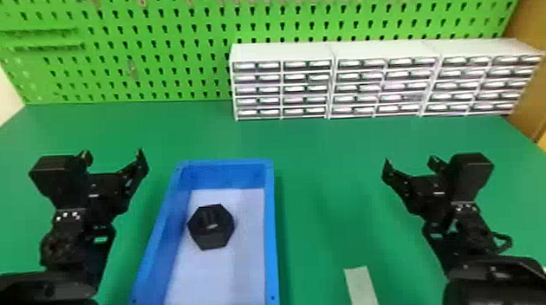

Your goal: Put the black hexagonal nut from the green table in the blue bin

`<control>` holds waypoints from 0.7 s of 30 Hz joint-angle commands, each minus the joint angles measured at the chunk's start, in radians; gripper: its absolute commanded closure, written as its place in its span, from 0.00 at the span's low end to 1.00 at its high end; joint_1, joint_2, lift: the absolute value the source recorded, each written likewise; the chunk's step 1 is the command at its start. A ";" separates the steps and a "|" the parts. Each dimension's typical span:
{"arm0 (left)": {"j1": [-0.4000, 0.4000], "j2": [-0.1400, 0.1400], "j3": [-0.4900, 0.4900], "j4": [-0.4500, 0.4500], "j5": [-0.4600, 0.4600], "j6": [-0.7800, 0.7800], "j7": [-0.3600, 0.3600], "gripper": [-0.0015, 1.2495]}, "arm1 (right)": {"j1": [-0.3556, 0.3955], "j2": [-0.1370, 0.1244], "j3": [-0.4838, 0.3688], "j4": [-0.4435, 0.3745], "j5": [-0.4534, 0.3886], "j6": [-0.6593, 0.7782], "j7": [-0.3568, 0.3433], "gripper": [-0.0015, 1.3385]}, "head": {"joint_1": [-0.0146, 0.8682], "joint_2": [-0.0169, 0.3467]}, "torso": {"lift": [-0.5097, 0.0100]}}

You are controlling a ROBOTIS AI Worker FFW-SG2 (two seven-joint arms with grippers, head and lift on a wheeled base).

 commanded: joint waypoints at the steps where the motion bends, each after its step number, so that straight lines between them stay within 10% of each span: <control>1: 0.001 0.000 0.000 0.002 0.005 0.000 0.000 0.24 | 0.000 0.001 -0.002 0.000 -0.004 0.000 0.000 0.22 | 0.79 0.19 | 0.79; 21: -0.005 0.000 -0.009 0.000 0.016 0.000 0.000 0.24 | -0.006 0.001 0.001 0.002 -0.009 0.000 0.000 0.22 | 0.79 0.19 | 0.79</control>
